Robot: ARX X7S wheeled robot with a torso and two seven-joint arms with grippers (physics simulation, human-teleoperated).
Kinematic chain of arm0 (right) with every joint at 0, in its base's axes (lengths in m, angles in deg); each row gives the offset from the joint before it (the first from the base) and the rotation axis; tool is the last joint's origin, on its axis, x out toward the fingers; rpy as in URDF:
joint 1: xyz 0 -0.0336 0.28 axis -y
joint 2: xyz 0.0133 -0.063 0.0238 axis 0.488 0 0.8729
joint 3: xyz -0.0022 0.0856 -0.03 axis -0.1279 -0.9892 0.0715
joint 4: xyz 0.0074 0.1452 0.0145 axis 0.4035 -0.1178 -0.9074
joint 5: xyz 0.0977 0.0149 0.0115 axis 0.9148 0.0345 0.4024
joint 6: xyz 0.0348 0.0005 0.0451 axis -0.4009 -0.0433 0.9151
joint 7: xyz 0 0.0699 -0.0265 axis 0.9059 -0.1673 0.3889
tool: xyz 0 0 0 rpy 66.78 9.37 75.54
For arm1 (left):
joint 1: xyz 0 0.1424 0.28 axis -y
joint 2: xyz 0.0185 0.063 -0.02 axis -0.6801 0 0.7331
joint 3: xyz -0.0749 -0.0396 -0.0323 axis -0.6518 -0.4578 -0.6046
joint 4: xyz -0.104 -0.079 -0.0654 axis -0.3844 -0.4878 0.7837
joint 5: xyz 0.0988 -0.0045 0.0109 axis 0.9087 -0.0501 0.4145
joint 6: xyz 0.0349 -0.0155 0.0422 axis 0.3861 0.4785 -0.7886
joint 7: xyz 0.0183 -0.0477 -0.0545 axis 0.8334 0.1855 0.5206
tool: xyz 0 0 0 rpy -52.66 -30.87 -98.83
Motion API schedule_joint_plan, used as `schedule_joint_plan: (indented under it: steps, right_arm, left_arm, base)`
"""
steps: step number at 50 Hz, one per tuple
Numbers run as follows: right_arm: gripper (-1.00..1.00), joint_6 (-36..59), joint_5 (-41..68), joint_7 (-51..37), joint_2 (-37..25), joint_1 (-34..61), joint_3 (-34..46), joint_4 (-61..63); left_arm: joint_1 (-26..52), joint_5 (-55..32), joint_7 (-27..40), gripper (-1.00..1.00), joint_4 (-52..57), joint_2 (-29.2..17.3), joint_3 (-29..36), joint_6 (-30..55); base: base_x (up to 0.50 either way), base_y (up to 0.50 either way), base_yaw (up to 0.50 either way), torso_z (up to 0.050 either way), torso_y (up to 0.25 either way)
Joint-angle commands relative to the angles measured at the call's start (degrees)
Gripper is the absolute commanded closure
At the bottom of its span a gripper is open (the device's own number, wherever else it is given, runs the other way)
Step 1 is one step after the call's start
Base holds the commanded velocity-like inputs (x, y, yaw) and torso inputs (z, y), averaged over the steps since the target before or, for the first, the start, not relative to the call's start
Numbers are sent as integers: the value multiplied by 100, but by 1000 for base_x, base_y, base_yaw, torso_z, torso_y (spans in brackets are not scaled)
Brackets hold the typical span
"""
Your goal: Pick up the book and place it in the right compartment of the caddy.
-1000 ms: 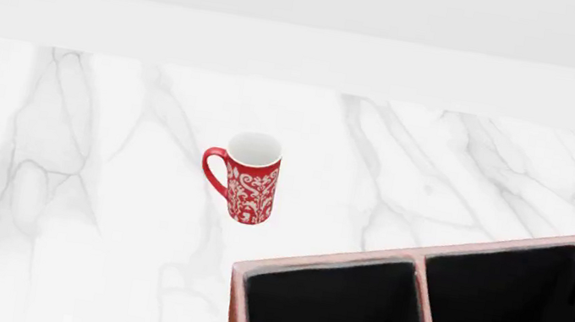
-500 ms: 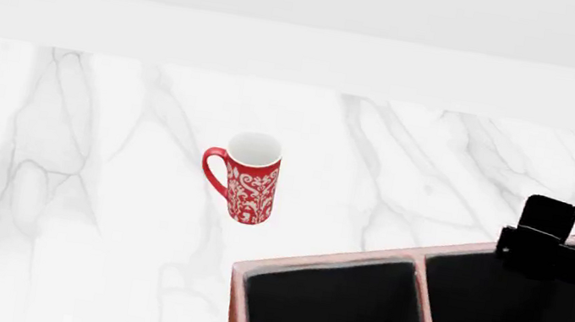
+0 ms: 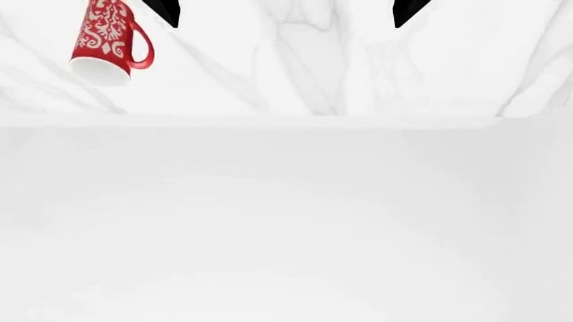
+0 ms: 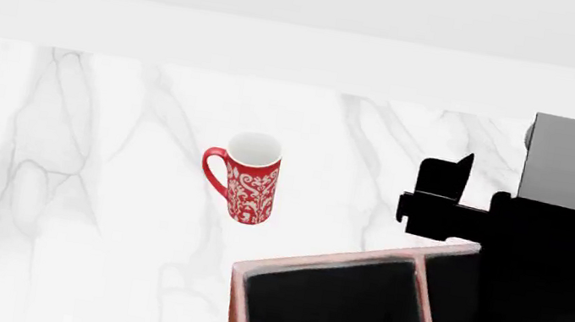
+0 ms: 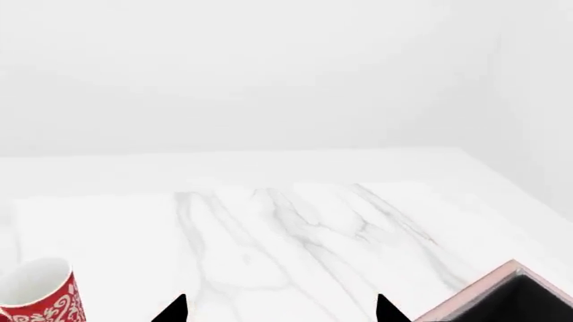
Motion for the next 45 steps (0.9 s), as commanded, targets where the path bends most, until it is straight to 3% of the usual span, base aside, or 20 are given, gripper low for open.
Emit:
schedule_joint_plan:
  steps: [1,37,45]
  right_arm:
    - [-100,-275,-156,158,173,6,250,83]
    - [-100,-167,-99,-198,360,430,395,967]
    - [-100,-192,-50,-114,377,470,436,1022]
  left_arm:
    - [1033,48,-107,-100,-296,142,786,440]
    - [3315,-480,175,-100,-53,648,1223,1907]
    - [3428,-484,212,-100,-36,704,1256,1908]
  base:
    - [0,0,0,0,0]
    - [0,0,0,0,0]
    - [0,0,0,0,0]
